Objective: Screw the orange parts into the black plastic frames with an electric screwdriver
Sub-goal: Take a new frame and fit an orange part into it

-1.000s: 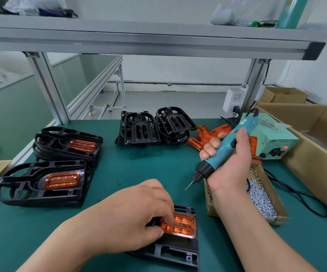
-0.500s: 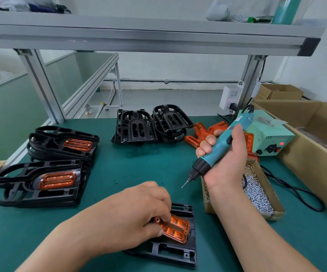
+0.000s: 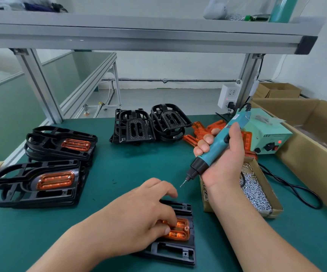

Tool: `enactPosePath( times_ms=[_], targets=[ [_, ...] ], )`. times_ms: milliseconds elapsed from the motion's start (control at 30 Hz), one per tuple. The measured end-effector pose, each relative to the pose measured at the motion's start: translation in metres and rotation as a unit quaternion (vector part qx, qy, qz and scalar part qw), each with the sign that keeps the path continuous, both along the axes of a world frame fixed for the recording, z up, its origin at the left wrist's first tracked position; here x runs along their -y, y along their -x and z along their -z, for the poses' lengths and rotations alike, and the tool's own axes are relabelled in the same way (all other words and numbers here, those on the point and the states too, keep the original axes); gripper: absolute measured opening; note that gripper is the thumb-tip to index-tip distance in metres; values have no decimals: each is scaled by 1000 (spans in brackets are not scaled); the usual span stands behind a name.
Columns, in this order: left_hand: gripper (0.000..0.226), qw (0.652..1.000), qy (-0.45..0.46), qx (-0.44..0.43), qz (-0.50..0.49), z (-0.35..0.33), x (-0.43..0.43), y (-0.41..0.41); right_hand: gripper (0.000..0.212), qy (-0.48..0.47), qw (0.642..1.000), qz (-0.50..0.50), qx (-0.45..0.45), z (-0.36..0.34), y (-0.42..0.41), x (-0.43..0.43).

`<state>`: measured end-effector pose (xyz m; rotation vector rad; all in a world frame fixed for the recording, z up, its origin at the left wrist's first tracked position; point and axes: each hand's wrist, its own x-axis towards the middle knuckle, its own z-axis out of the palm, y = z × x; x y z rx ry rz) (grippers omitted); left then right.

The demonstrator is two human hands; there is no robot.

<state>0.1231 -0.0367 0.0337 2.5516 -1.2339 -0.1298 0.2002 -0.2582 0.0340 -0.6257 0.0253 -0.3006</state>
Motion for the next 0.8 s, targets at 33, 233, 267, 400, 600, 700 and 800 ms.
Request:
enactPosePath(
  times_ms=[33,233,267,400,600,700,800],
  targets=[
    [22,1000,-1,-16,-1,1,-1,-1,41,0,1000,-1,2,0,0,0],
    [22,998,8,-6,-66,8,0,-8,41,-14,1000,4,11,-3,-2,7],
    [21,997,8,-2,-82,8,1,-9,42,-18,1000,5,15,-3,-2,10],
    [20,993,18,-22,-113,8,2,-14,43,-30,998,28,39,-9,-3,25],
    [16,992,23,-30,-122,9,1,-15,44,-75,991,90,58,-18,-6,58],
    [14,992,28,-45,-116,7,-2,-18,45,-92,988,111,61,-18,-7,70],
    [15,992,43,-59,-98,5,-6,-22,44,-98,986,122,58,-15,-9,75]
  ],
)
